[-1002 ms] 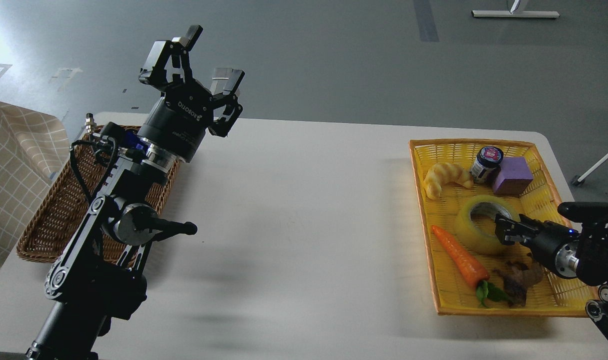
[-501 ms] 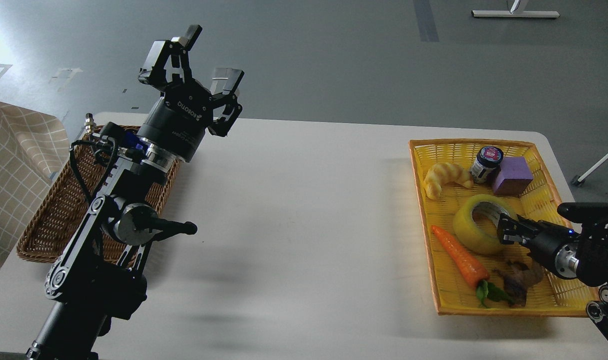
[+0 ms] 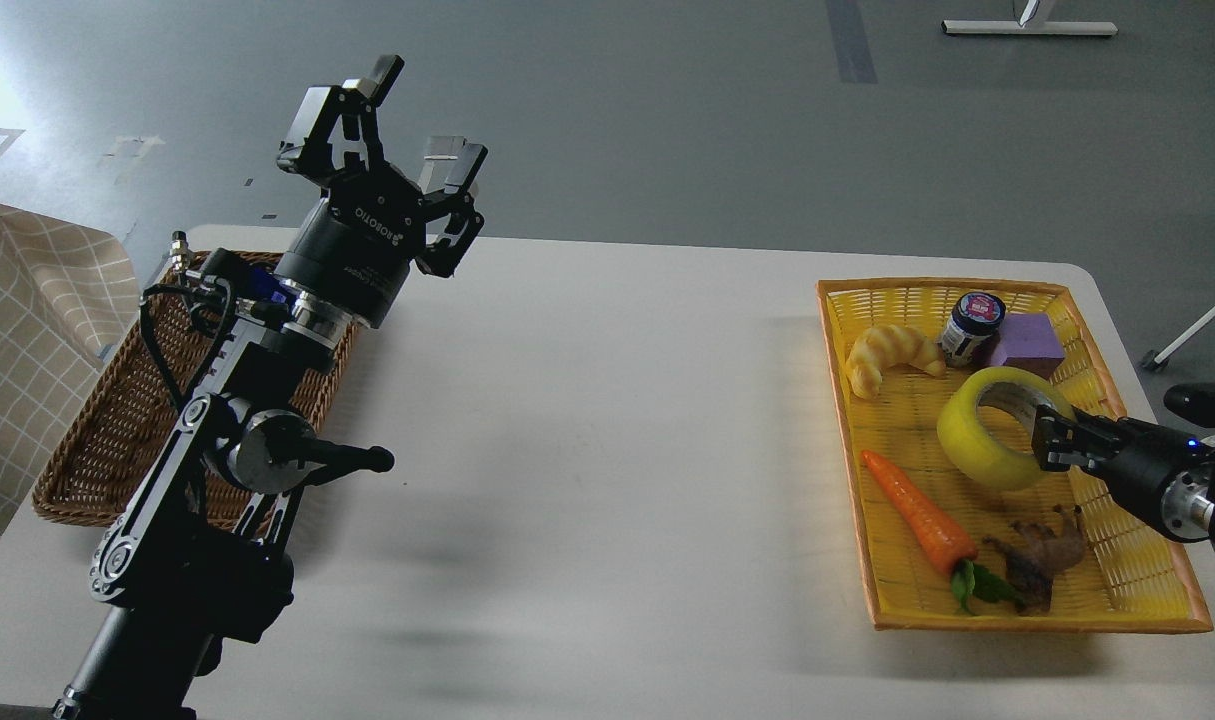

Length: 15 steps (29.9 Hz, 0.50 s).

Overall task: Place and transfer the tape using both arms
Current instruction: 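Lift the tape roll out of the tray toward the table center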

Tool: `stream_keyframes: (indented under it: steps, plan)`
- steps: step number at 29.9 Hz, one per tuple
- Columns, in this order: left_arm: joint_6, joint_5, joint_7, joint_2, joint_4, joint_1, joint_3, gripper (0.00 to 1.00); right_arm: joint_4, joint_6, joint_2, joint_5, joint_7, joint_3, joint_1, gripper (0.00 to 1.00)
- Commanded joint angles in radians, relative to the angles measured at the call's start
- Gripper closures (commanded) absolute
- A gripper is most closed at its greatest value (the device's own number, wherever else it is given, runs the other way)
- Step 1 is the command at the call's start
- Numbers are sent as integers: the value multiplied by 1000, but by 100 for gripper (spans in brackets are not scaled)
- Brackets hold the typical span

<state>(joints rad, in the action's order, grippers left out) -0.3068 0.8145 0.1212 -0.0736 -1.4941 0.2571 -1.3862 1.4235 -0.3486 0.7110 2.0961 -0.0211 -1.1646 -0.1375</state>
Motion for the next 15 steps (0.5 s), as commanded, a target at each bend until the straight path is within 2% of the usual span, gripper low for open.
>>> stream_keyframes:
  steps: [1, 4, 15]
  plan:
    - [0, 0, 0, 0, 0, 1, -1, 2, 38, -6, 62, -65, 3, -20, -33, 93]
    - [0, 2, 0, -2, 0, 1, -1, 2, 89, -48, 79, -148, -2, -36, -39, 100]
    - [17, 3, -2, 11, -2, 1, 4, 2, 132, -140, 73, -232, -10, -56, -178, 100]
